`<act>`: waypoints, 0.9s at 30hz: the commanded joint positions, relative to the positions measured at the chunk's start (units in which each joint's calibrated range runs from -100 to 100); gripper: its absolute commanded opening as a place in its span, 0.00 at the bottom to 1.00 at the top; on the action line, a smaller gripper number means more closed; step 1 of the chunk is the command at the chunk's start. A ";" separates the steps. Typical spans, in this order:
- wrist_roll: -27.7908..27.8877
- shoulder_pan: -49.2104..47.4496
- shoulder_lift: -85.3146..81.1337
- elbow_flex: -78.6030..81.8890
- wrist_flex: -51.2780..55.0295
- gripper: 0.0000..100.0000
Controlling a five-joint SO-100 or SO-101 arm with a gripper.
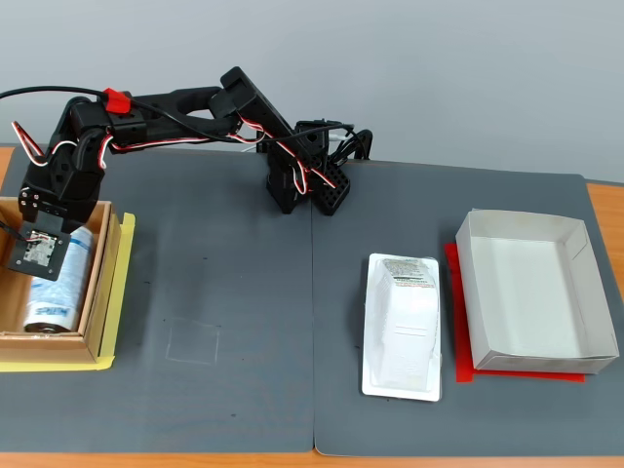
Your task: Pick the can and put it in the brown box
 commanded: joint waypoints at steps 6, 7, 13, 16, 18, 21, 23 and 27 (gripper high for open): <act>-6.72 -4.06 -19.21 18.98 -0.16 0.01; -7.19 -4.88 -21.24 21.34 -0.16 0.01; -11.98 -10.56 -33.27 33.37 -0.16 0.01; -14.79 -13.73 -38.61 38.26 -0.25 0.01; -16.57 -16.17 -41.83 41.16 -0.51 0.01; -18.96 -20.23 -47.08 45.05 -0.77 0.01; -20.84 -23.07 -50.72 47.58 -0.77 0.01; -24.28 -28.27 -57.75 53.46 -0.94 0.01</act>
